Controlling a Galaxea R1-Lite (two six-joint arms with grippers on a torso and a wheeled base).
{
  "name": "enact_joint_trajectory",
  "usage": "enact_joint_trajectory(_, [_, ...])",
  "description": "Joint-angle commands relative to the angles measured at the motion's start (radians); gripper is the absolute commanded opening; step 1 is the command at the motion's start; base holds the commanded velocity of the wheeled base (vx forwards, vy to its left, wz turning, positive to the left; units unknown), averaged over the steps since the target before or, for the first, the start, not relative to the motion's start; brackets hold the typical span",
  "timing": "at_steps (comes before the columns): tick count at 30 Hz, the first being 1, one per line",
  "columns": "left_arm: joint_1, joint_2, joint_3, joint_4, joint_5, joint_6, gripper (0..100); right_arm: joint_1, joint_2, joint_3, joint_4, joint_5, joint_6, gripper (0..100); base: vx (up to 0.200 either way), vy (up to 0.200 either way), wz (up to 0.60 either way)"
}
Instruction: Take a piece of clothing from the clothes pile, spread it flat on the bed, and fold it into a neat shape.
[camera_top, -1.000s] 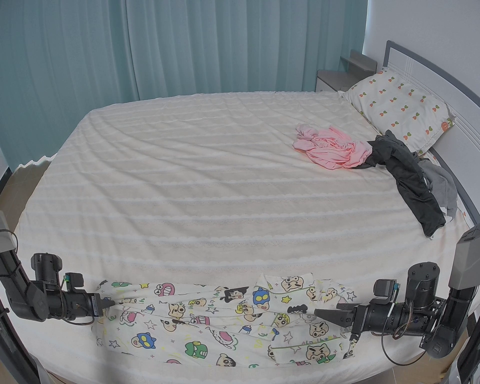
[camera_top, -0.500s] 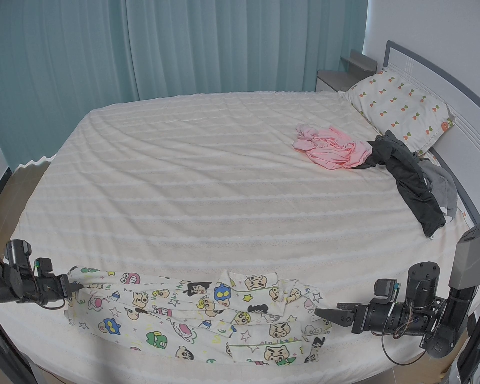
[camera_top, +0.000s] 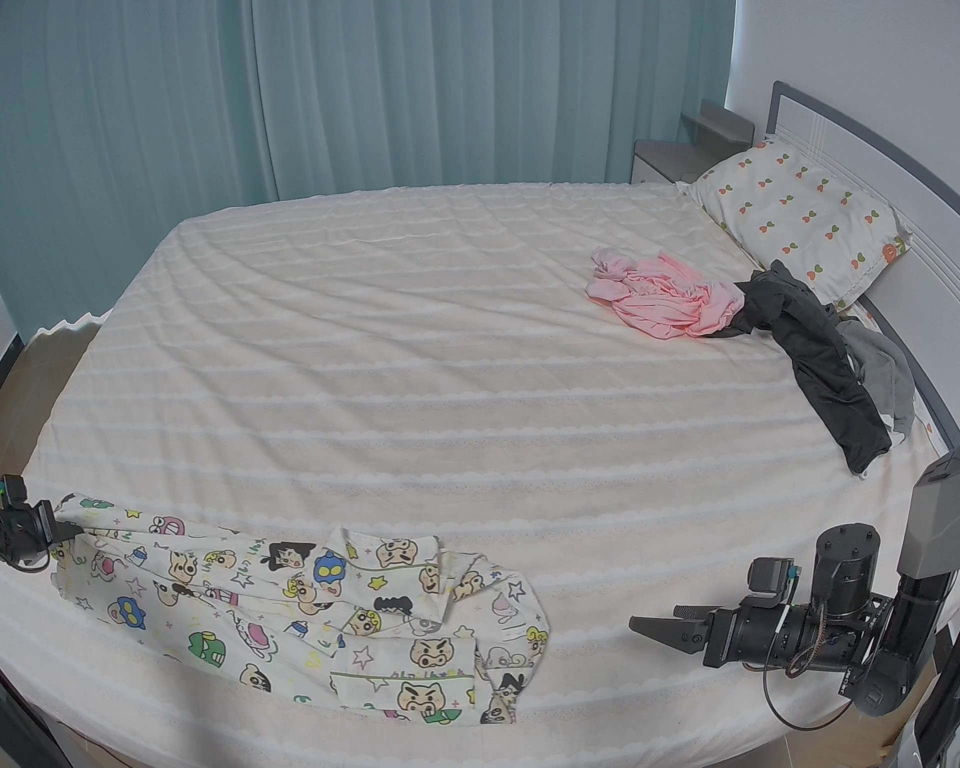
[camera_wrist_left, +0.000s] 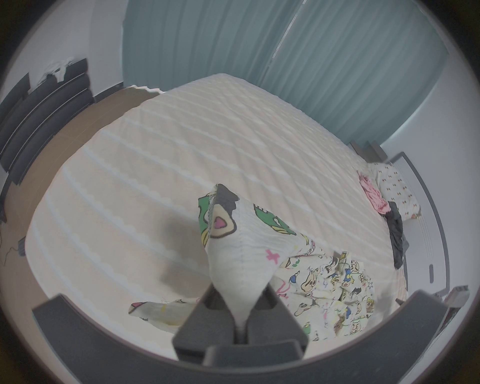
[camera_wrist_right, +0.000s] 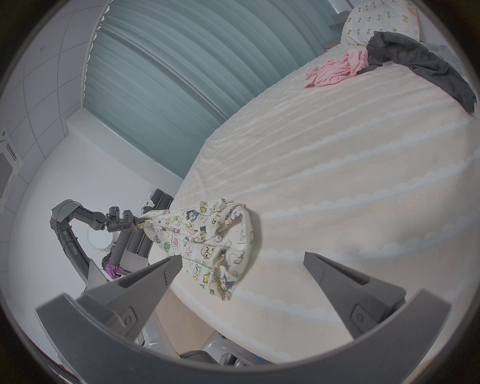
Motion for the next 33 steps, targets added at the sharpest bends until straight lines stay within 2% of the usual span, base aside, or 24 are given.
enact_joint_trajectory(1, [0.066, -0.005, -0.109, 0.099, -0.012, 0.009, 0, 0.001, 0.000, 0.000, -0.017, 0.001, 0.000, 100, 0.000, 0.000, 0.00])
enact_joint_trajectory(5, [0.037, -0.064, -0.089, 0.136, -0.014, 0.008, 0, 0.001, 0.002, 0.000, -0.015, 0.001, 0.000, 100, 0.000, 0.000, 0.00])
enact_joint_trajectory(6, [-0.016, -0.107, -0.058, 0.162, -0.011, 0.003, 0, 0.001, 0.000, 0.000, -0.017, 0.001, 0.000, 100, 0.000, 0.000, 0.00])
enact_joint_trajectory(8, [-0.051, -0.141, -0.036, 0.175, -0.001, 0.001, 0, 0.001, 0.000, 0.000, -0.017, 0.001, 0.000, 100, 0.000, 0.000, 0.00])
enact_joint_trajectory(12, [-0.230, -0.284, 0.053, 0.220, 0.048, -0.020, 0, 0.001, 0.000, 0.000, -0.017, 0.001, 0.000, 100, 0.000, 0.000, 0.00])
enact_joint_trajectory(13, [-0.230, -0.284, 0.053, 0.220, 0.048, -0.020, 0, 0.001, 0.000, 0.000, -0.017, 0.001, 0.000, 100, 0.000, 0.000, 0.00])
enact_joint_trajectory(14, [-0.292, -0.319, 0.066, 0.232, 0.082, -0.054, 0, -0.001, 0.000, 0.000, -0.017, 0.001, 0.000, 100, 0.000, 0.000, 0.00])
enact_joint_trajectory(15, [-0.404, -0.380, 0.079, 0.243, 0.128, -0.147, 0, -0.001, 0.000, 0.000, -0.017, 0.001, 0.000, 100, 0.000, 0.000, 0.00])
enact_joint_trajectory(17, [-0.557, -0.445, 0.083, 0.241, 0.184, -0.290, 0, -0.001, 0.000, 0.000, -0.017, 0.001, 0.000, 100, 0.000, 0.000, 0.00])
enact_joint_trajectory(21, [-0.804, -0.480, 0.083, 0.235, 0.328, -0.433, 0, -0.001, 0.000, 0.000, -0.017, 0.001, 0.000, 100, 0.000, 0.000, 0.00])
enact_joint_trajectory(23, [-0.804, -0.480, 0.083, 0.235, 0.328, -0.433, 0, -0.001, 0.000, 0.000, -0.017, 0.001, 0.000, 100, 0.000, 0.000, 0.00])
enact_joint_trajectory(24, [-0.984, -0.465, 0.088, 0.225, 0.454, -0.511, 0, -0.001, 0.000, 0.000, -0.017, 0.002, 0.000, 100, 0.000, 0.000, 0.00])
enact_joint_trajectory(26, [-1.089, -0.423, 0.089, 0.188, 0.511, -0.574, 0, -0.001, 0.000, 0.000, -0.017, 0.001, 0.000, 100, 0.000, 0.000, 0.00])
enact_joint_trajectory(27, [-1.095, -0.419, 0.089, 0.183, 0.516, -0.578, 0, -0.001, -0.001, 0.000, -0.017, 0.001, 0.000, 100, 0.000, 0.000, 0.00])
enact_joint_trajectory(29, [-1.204, -0.342, 0.089, 0.093, 0.609, -0.654, 0, -0.001, 0.000, 0.000, -0.017, 0.001, 0.000, 100, 0.000, 0.000, 0.00])
enact_joint_trajectory(31, [-1.241, -0.308, 0.089, 0.056, 0.649, -0.677, 0, -0.001, 0.000, 0.000, -0.017, 0.001, 0.000, 100, 0.000, 0.000, 0.00])
enact_joint_trajectory(32, [-1.300, -0.247, 0.091, -0.002, 0.710, -0.703, 0, -0.001, -0.001, 0.002, -0.017, 0.001, -0.002, 100, 0.000, 0.000, 0.00])
enact_joint_trajectory(33, [-1.300, -0.247, 0.091, -0.002, 0.710, -0.703, 0, -0.001, -0.001, 0.002, -0.017, 0.001, 0.000, 100, 0.000, 0.000, 0.00])
